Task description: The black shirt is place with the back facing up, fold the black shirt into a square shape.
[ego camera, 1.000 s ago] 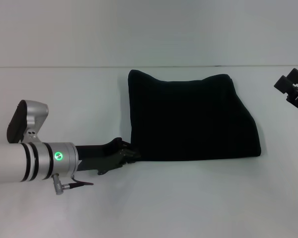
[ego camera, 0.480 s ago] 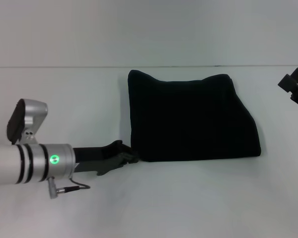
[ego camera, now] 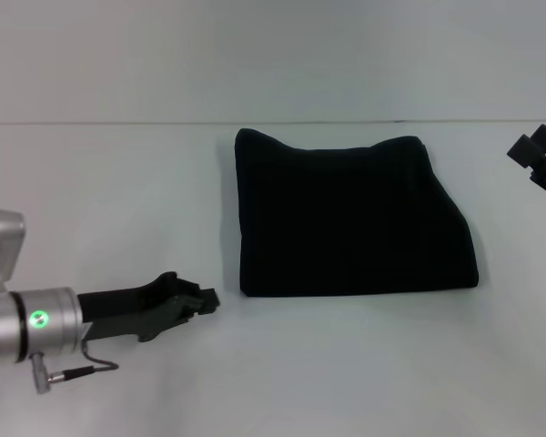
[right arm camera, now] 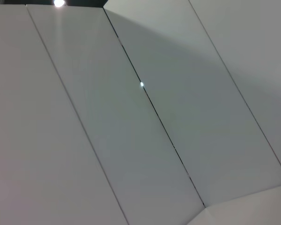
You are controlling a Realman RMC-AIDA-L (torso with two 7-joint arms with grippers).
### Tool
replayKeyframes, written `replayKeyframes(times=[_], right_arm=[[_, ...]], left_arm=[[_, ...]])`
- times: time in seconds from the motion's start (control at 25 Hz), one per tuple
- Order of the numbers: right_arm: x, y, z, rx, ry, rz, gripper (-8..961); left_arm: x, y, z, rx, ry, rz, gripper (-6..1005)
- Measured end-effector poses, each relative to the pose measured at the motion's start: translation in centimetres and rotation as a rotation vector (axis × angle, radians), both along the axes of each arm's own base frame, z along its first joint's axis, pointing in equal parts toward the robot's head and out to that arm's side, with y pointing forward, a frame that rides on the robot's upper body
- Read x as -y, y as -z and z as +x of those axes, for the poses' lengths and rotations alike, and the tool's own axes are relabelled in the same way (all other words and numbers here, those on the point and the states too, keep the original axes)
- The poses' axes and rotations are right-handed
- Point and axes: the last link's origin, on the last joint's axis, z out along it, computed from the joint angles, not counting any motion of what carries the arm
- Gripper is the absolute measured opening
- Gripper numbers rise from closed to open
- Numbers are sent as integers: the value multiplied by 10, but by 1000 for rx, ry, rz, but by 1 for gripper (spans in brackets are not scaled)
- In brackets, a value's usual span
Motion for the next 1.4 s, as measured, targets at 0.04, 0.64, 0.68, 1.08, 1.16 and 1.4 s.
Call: replayKeyframes(times=[0.04, 0.64, 0.68, 1.08, 1.16, 1.4], right_arm=[[0, 0, 0, 0, 0, 0, 793], [1, 1, 0, 0, 1, -4, 793], [1, 1, 0, 0, 1, -4, 793], [2, 1, 1, -1, -1, -6, 793], [3, 0, 1, -3, -2, -5, 792], [3, -1, 1, -13, -1, -7, 792]], left_arm=[[-2, 2, 2, 0, 3, -8, 95], [-20, 25, 18, -23, -40, -22, 355], [-21, 26, 19, -23, -40, -19, 372], [-32, 34, 30, -48, -32, 14, 458], [-33, 35, 31, -51, -29, 15, 407], [-33, 33, 31, -55, -22, 12, 175]])
